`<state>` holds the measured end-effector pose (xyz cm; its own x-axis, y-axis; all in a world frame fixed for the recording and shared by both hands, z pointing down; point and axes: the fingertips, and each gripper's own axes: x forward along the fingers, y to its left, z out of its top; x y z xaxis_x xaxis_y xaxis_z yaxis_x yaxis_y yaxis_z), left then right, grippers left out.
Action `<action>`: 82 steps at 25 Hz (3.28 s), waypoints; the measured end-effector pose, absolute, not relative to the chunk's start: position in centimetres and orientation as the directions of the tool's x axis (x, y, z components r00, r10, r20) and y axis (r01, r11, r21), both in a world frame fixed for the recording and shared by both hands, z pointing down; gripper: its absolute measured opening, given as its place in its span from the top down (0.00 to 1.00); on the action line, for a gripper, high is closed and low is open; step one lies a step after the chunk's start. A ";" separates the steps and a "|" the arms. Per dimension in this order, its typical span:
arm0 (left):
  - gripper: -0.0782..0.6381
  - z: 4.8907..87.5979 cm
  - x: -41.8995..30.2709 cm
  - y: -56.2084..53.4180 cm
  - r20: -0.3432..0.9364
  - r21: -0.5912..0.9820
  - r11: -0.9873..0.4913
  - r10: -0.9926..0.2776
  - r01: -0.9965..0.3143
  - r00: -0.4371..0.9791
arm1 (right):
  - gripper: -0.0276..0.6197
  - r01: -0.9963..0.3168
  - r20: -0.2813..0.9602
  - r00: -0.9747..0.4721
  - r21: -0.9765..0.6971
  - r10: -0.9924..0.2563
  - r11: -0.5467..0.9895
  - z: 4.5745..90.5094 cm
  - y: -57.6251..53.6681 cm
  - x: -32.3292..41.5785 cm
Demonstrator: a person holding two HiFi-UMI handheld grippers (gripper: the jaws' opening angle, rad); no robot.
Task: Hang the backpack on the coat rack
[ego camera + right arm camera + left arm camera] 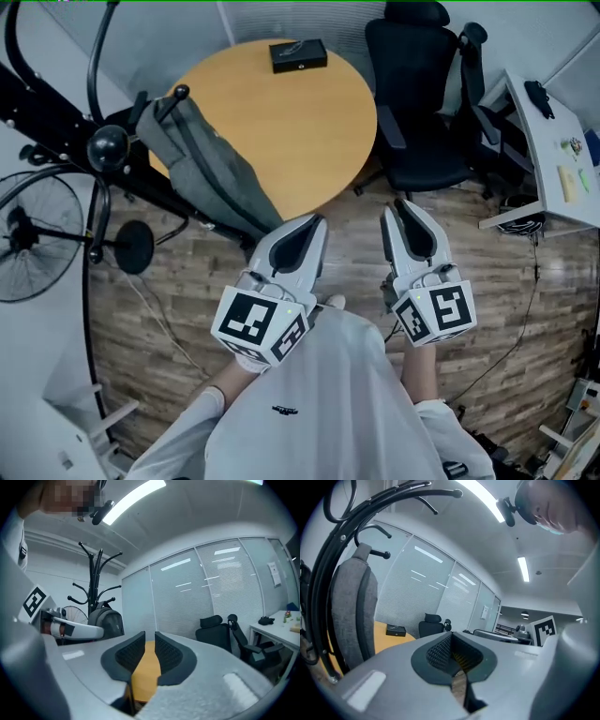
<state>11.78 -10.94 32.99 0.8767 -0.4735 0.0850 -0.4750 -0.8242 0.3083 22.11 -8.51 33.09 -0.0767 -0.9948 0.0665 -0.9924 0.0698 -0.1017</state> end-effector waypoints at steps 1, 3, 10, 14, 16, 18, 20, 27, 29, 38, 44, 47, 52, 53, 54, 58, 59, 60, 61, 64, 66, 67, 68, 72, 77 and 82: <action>0.87 33.2 12.1 -11.0 0.089 0.308 -0.828 -0.465 -0.469 0.881 | 0.85 -0.994 0.073 -0.058 -0.095 -0.996 0.051 33.2 -8.2 22.7; 0.87 33.7 12.7 -11.1 0.097 0.306 -0.832 -0.456 -0.462 0.885 | 0.85 -0.996 0.087 -0.023 -0.086 -0.996 0.015 33.7 -7.5 23.9; 0.87 35.2 13.0 -12.2 0.115 0.298 -0.828 -0.463 -0.475 0.879 | 0.88 -0.994 0.126 0.087 -0.055 -0.988 -0.095 35.9 -5.6 26.9; 0.87 36.5 12.4 -13.2 0.141 0.293 -0.816 -0.478 -0.498 0.867 | 0.93 -0.989 0.146 0.131 -0.048 -0.981 -0.139 37.4 -5.0 27.8; 0.87 37.1 12.2 -13.5 0.151 0.284 -0.817 -0.478 -0.501 0.865 | 0.95 -0.987 0.156 0.146 -0.049 -0.977 -0.155 38.0 -4.8 28.2; 0.87 37.9 12.3 -13.6 0.163 0.262 -0.829 -0.467 -0.494 0.869 | 0.95 -0.984 0.167 0.164 -0.046 -0.972 -0.174 38.5 -4.5 28.5; 0.87 38.7 12.5 -13.8 0.181 0.251 -0.835 -0.458 -0.491 0.871 | 0.95 -0.980 0.178 0.181 -0.046 -0.967 -0.192 39.1 -4.3 28.9; 0.87 39.1 12.6 -14.6 0.181 0.244 -0.832 -0.465 -0.498 0.866 | 0.95 -0.971 0.190 0.216 -0.057 -0.958 -0.230 39.7 -3.7 29.8; 0.87 39.0 12.6 -14.9 0.178 0.242 -0.833 -0.465 -0.497 0.867 | 0.95 -0.971 0.187 0.217 -0.058 -0.958 -0.232 39.8 -3.9 29.8; 0.87 39.1 12.7 -15.0 0.181 0.247 -0.832 -0.464 -0.497 0.867 | 0.95 -0.972 0.176 0.205 -0.077 -0.963 -0.221 39.6 -4.4 29.5; 0.87 39.1 12.4 -14.8 0.182 0.255 -0.822 -0.477 -0.509 0.860 | 0.95 -0.975 0.186 0.191 -0.078 -0.964 -0.208 39.9 -4.5 29.4; 0.87 39.2 12.3 -14.9 0.184 0.256 -0.817 -0.483 -0.516 0.856 | 0.95 -0.976 0.183 0.187 -0.076 -0.965 -0.203 39.8 -4.7 29.5; 0.87 39.3 12.4 -14.9 0.185 0.256 -0.815 -0.486 -0.519 0.854 | 0.95 -0.977 0.188 0.183 -0.072 -0.965 -0.199 39.9 -4.6 29.6; 0.87 39.3 12.5 -14.8 0.185 0.255 -0.816 -0.486 -0.519 0.854 | 0.95 -0.977 0.189 0.182 -0.072 -0.965 -0.199 39.9 -4.6 29.7; 0.87 39.3 12.5 -14.7 0.186 0.255 -0.816 -0.486 -0.519 0.854 | 0.95 -0.977 0.190 0.182 -0.073 -0.965 -0.199 40.0 -4.5 29.7; 0.87 39.4 12.7 -14.5 0.189 0.254 -0.814 -0.488 -0.522 0.852 | 0.95 -0.978 0.198 0.178 -0.075 -0.964 -0.196 40.2 -4.2 29.9; 0.87 39.4 12.7 -14.4 0.191 0.254 -0.813 -0.489 -0.524 0.851 | 0.95 -0.979 0.201 0.175 -0.072 -0.964 -0.192 40.3 -4.2 29.9; 0.87 39.4 12.8 -14.4 0.192 0.254 -0.812 -0.491 -0.526 0.850 | 0.95 -0.980 0.203 0.170 -0.068 -0.964 -0.187 40.4 -4.1 29.9; 0.87 39.5 12.8 -14.3 0.193 0.253 -0.811 -0.492 -0.527 0.849 | 0.95 -0.982 0.202 0.164 -0.065 -0.966 -0.180 40.4 -4.1 29.8; 0.87 39.6 13.0 -14.0 0.197 0.252 -0.809 -0.494 -0.530 0.847 | 0.95 -0.985 0.196 0.147 -0.063 -0.969 -0.162 40.4 -4.1 29.7; 0.87 39.6 13.3 -13.8 0.198 0.250 -0.809 -0.496 -0.532 0.846 | 0.95 -0.986 0.195 0.141 -0.062 -0.970 -0.156 40.4 -4.0 29.8; 0.87 39.6 13.4 -13.8 0.198 0.249 -0.809 -0.497 -0.533 0.845 | 0.95 -0.986 0.195 0.140 -0.062 -0.971 -0.154 40.4 -4.0 29.9; 0.87 39.6 13.5 -13.7 0.198 0.247 -0.808 -0.498 -0.534 0.844 | 0.95 -0.986 0.194 0.139 -0.062 -0.971 -0.154 40.4 -3.9 30.0; 0.87 39.6 13.7 -13.4 0.201 0.243 -0.807 -0.501 -0.538 0.842 | 0.95 -0.986 0.195 0.138 -0.066 -0.971 -0.154 40.6 -3.6 30.4; 0.87 39.5 15.0 -12.6 0.203 0.238 -0.808 -0.501 -0.539 0.841 | 0.95 -0.986 0.193 0.134 -0.071 -0.972 -0.150 40.6 -2.8 31.6; 0.87 39.8 16.0 -11.4 0.187 0.237 -0.796 -0.525 -0.557 0.830 | 0.95 -0.992 0.138 0.101 -0.064 -0.985 -0.111 40.1 -2.0 31.4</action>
